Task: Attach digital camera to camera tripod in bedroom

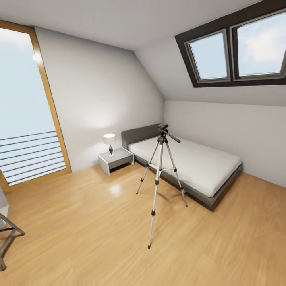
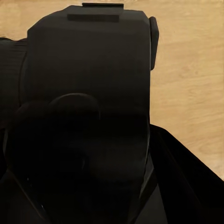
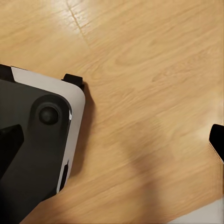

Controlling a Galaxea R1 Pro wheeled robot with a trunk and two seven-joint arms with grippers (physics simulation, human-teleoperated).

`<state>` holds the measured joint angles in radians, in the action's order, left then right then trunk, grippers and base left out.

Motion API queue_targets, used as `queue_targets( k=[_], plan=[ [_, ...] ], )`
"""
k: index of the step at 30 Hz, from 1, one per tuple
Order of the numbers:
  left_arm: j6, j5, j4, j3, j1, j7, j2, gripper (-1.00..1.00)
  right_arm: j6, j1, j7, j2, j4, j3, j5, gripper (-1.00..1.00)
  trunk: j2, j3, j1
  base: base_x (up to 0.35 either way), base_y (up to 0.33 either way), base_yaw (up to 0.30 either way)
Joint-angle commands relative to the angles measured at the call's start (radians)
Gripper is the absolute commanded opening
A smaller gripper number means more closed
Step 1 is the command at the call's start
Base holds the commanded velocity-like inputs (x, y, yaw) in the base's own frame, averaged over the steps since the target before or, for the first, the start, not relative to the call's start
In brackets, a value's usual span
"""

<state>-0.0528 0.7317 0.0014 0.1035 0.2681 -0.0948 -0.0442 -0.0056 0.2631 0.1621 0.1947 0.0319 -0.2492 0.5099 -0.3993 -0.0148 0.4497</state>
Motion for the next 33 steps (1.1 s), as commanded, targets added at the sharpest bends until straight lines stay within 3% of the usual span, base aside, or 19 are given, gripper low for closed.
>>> queue_targets(
  k=[1, 23, 33],
  plan=[
    [-0.004, 0.009, 0.000, 0.008, 0.000, -0.003, 0.000, -1.00, -0.001, 0.001, 0.002, 0.000, 0.002, -0.009, 0.008, 1.00, -0.001, 0.000, 0.000, 0.000, 0.000, 0.300],
    [-0.004, 0.009, 0.000, 0.008, 0.000, -0.003, 0.000, -1.00, -0.001, 0.001, 0.002, 0.002, 0.001, -0.005, 0.010, 1.00, -0.001, 0.000, 0.000, 0.001, 0.000, 0.300],
    [-0.006, 0.009, 0.000, 0.008, 0.000, -0.002, 0.000, -1.00, -0.001, 0.001, 0.001, 0.002, 0.000, -0.004, 0.011, 1.00, -0.001, 0.000, 0.000, 0.203, 0.000, 0.300]
  ],
)
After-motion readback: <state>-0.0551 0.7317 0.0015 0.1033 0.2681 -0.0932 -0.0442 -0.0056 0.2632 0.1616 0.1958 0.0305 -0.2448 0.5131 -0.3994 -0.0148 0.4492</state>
